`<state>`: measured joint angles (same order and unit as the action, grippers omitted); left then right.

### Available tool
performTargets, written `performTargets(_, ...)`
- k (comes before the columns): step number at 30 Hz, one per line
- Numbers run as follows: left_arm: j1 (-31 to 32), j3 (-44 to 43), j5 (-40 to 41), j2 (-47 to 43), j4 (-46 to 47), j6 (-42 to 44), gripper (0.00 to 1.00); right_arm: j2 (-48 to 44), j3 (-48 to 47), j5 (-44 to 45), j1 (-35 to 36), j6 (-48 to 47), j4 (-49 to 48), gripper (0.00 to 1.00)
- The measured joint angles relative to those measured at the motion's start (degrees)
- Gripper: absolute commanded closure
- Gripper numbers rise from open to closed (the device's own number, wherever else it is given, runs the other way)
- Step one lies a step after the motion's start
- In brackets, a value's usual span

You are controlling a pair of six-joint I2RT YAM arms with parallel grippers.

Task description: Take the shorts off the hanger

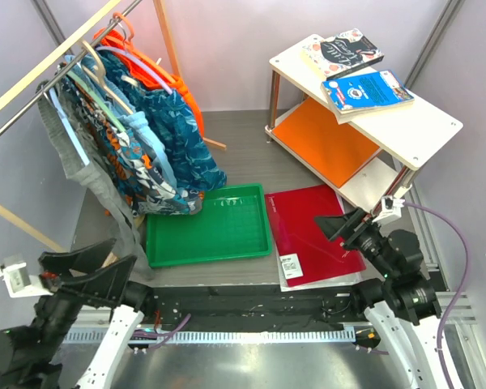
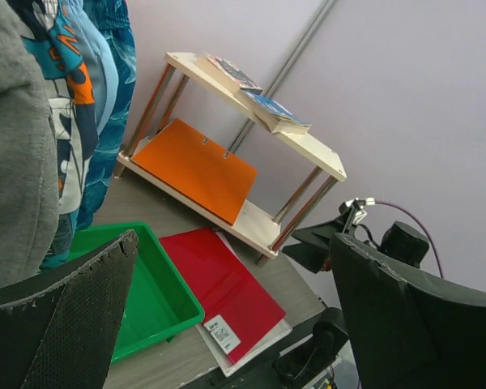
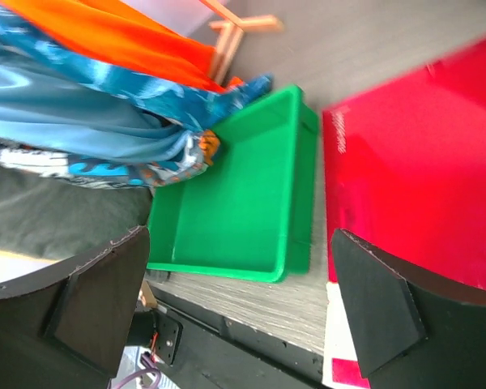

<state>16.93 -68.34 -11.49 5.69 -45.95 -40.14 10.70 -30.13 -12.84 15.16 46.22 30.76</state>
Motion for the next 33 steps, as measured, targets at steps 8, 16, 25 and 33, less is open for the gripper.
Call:
performTargets(8, 0.33, -1.92, -0.61, 4.26, -7.72, 0.07, 0.00, 1.77, -4.00, -2.27, 0.00, -3.96, 1.68, 0.00)
performTargets(16, 0.59, -9.01, 1.70, 20.76, -17.22, -1.64, 0.00, 5.73, -4.61, -7.96, 0.00, -7.37, 2.25, 0.00)
performTargets(25, 0.59, -19.50, 2.69, 29.53, -17.97, -2.03, 0.01, 23.52, -6.91, -15.63, 0.15, -11.67, -8.26, 0.00)
performTargets(33, 0.59, -25.59, 8.81, 35.95, -17.18, 0.52, 0.11, 42.51, -18.34, -13.75, 9.60, -13.14, -16.76, 0.00)
